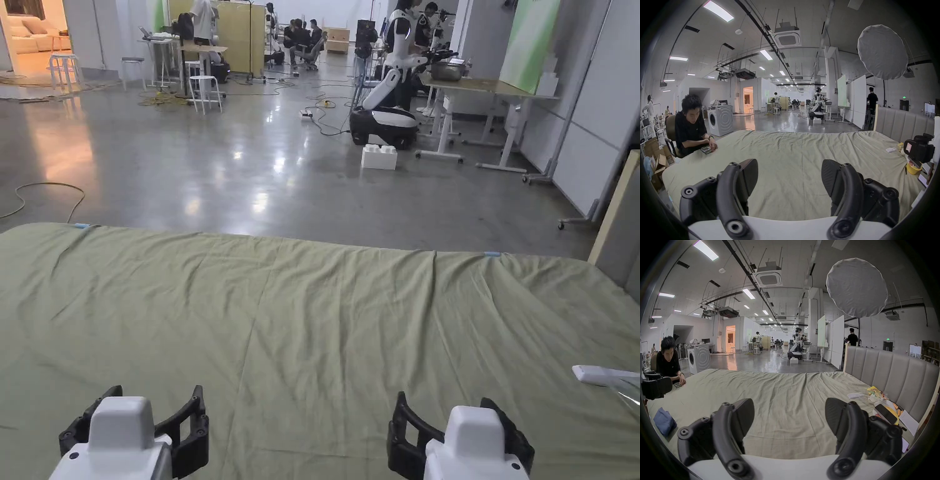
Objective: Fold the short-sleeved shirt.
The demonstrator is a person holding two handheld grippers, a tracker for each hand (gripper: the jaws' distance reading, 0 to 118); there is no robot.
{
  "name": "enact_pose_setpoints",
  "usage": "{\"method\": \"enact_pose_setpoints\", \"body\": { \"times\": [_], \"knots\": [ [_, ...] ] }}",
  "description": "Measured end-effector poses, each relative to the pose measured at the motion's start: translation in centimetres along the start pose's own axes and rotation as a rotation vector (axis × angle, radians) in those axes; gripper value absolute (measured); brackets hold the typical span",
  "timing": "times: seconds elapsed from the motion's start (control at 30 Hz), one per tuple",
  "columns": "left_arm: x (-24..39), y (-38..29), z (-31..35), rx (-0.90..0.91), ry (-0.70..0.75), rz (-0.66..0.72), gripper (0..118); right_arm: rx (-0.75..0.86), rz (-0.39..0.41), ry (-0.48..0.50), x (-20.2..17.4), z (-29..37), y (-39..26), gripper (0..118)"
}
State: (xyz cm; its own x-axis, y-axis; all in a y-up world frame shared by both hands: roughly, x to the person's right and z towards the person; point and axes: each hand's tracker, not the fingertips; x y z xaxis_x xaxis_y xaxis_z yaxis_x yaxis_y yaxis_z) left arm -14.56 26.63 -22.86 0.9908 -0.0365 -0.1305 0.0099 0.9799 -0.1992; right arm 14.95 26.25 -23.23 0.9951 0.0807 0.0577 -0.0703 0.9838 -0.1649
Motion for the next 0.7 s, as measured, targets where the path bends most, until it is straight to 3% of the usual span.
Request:
{"method": "enact_pose_setpoints", "body": {
  "times": [0.1,0.3,0.37,0.57,0.7],
  "knots": [
    [-0.2,0.1,0.1,0.011,-0.025,0.016,91,0.002,0.004,-0.018,-0.4,0.0,0.0,109],
    [-0.3,0.1,-0.2,-0.010,-0.046,0.007,96,-0.004,-0.025,0.019,0.0,-0.3,0.0,109],
    [-0.4,0.0,-0.4,-0.036,-0.057,0.016,97,-0.047,-0.089,0.067,0.4,-0.7,-0.3,109],
    [-0.6,-0.8,-0.5,-0.058,-0.062,0.044,102,-0.033,-0.091,0.037,0.7,-0.7,0.1,110],
    [-0.7,-0.9,-0.6,-0.058,-0.046,0.050,106,-0.066,-0.204,0.050,1.4,-1.0,0.6,111]
  ]
}}
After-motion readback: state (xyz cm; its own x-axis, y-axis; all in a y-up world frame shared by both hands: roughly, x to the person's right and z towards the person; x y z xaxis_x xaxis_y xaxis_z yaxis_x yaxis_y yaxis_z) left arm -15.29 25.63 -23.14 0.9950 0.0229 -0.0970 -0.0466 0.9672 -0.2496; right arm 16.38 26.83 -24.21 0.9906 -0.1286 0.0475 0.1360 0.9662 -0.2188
